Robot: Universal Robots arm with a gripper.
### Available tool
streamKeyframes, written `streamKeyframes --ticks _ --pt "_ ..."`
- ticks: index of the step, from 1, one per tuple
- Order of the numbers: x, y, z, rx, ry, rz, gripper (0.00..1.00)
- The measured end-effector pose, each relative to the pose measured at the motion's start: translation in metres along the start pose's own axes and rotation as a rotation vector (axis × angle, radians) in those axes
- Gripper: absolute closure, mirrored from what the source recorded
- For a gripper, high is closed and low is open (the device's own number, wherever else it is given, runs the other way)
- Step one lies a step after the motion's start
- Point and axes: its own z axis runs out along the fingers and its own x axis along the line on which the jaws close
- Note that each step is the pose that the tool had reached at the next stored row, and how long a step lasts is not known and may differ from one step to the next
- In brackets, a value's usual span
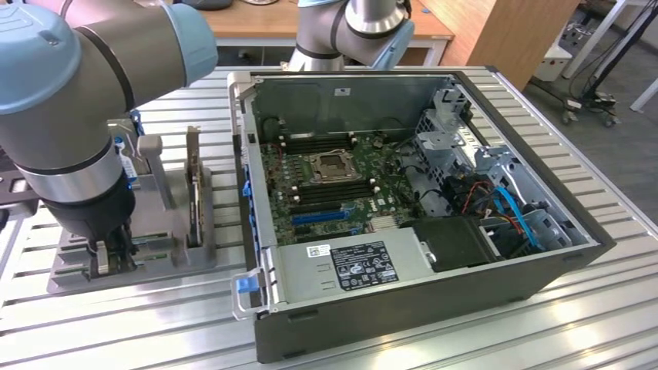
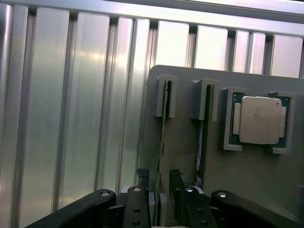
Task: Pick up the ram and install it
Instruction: 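Pick up the ram and move it above insertion slot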
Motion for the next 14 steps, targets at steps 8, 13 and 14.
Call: streamKeyframes --ticks 8,13,14 --pt "0.0002 -0.0034 0.0003 0.0003 -0.0005 0.0 0.69" --pt "0.0003 -0.0034 0.0002 0.0001 -0.0004 0.0 0.69" --pt "0.0002 -0.0034 0.0002 0.0001 -0.0004 0.001 0.69"
